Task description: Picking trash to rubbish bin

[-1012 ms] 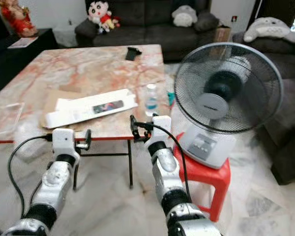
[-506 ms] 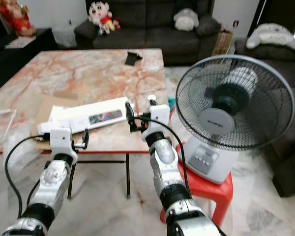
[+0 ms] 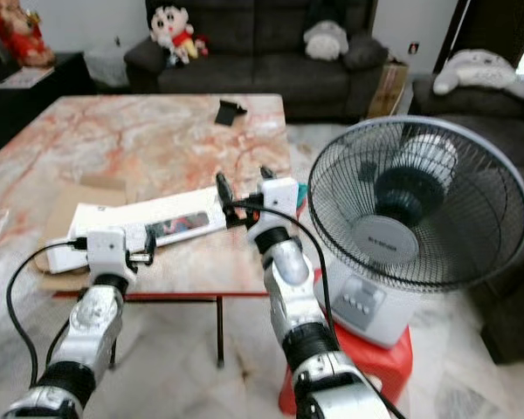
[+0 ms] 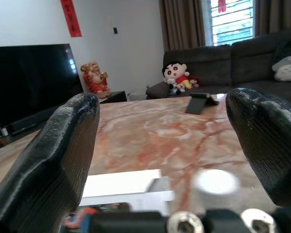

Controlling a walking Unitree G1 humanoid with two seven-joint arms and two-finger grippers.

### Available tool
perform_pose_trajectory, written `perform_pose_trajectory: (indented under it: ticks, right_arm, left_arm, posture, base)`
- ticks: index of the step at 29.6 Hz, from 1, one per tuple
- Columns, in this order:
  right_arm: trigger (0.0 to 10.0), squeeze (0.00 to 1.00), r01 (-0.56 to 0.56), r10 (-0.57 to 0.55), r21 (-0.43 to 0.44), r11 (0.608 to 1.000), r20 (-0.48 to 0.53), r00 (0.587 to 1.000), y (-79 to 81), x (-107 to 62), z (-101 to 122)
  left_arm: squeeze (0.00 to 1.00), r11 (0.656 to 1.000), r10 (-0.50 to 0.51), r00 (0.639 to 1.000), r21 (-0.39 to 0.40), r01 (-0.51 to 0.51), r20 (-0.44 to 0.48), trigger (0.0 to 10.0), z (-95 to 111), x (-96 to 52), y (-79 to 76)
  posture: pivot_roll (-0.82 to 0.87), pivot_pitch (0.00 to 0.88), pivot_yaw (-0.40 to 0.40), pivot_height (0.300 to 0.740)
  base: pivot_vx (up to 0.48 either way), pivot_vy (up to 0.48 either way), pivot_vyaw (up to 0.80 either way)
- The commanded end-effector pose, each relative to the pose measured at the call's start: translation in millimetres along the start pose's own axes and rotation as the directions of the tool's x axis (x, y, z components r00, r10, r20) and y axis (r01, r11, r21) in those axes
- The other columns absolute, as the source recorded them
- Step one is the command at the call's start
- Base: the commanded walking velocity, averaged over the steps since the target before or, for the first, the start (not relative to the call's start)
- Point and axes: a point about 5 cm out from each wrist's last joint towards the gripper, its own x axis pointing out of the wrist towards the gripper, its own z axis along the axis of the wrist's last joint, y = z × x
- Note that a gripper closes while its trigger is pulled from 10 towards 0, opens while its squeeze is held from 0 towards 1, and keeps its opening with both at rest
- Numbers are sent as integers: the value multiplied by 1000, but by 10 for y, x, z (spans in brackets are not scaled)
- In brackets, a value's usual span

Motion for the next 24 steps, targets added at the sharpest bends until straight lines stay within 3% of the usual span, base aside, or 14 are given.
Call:
perform_pose_trajectory:
  ticks: [1,6,24]
  right_arm:
    - [10000,0,-40,37,73,997,43,998,271,114,79]
    - [10000,0,-44,40,77,996,46,998,283,118,88]
    - [10000,0,-56,55,55,997,20,998,305,95,37]
  left_arm:
    - [0,1000,-17,1000,-9,17,18,10000,46,22,-74]
    - [0,1000,-11,1000,-14,11,18,10000,40,19,-68]
    - [0,1000,-18,1000,-14,18,26,10000,44,15,-75]
  posture:
    - [2,0,20,740]
    - [2,0,19,740]
    - [1,0,17,740]
  base:
    - [334,0,0]
    - [300,0,0]
    - [0,0,0]
